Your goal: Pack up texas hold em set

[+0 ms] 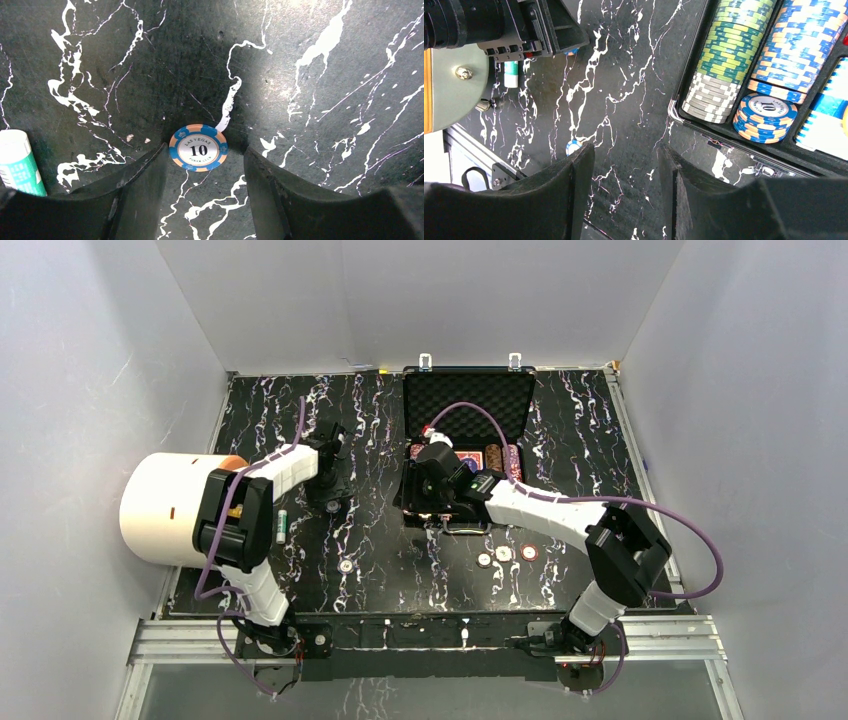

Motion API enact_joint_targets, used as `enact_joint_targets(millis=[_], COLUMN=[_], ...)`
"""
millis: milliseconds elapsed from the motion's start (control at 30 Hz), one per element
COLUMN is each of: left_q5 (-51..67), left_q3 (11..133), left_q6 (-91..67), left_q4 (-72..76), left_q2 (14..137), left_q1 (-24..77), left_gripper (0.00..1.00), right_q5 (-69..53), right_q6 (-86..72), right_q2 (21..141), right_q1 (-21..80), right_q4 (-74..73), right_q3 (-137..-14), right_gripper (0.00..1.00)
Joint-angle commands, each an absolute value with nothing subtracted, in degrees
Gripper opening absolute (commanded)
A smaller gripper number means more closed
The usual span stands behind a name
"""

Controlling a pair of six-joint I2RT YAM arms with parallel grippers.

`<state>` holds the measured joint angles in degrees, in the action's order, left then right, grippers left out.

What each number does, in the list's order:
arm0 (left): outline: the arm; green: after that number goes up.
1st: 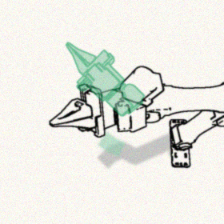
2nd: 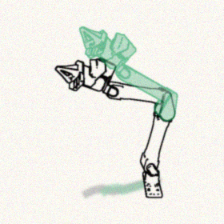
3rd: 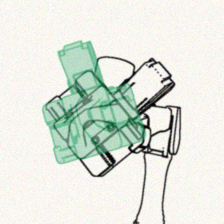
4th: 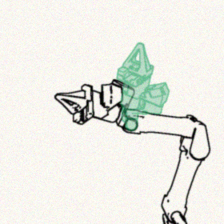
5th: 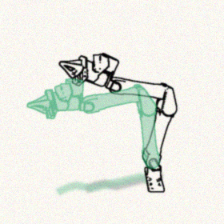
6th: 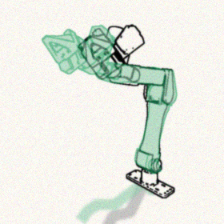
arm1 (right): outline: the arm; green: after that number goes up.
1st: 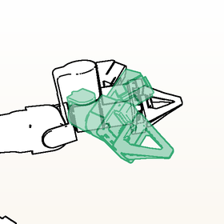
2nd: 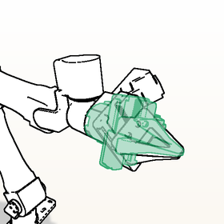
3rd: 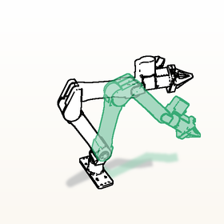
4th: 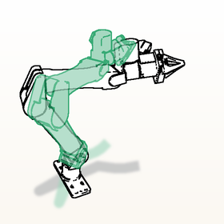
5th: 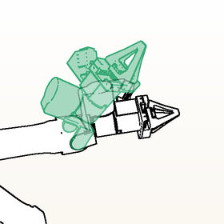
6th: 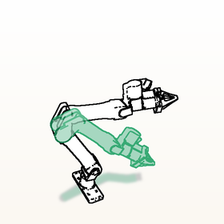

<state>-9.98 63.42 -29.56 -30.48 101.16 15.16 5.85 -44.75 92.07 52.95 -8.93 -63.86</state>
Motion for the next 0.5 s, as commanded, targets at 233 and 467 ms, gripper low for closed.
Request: enact_joint_targets(millis=[233, 467], left_q5=[-9.5, -6.9], left_q3=[63.4, 62.3], left_q6=[-29.7, -29.8], left_q4=[-31.1, -30.8], left_q2=[104.5, 103.9], left_q1=[14.5, 14.6], left_gripper=[0.46, 0.36], right_q5=[9.2, 8.8], right_q6=[-42.6, -43.1], right_q2=[90.6, 90.5], right_q1=[52.8, 52.7], right_q4=[-10.8, -10.9], right_q3=[-65.9, -65.8], right_gripper=[0.59, 0.59])
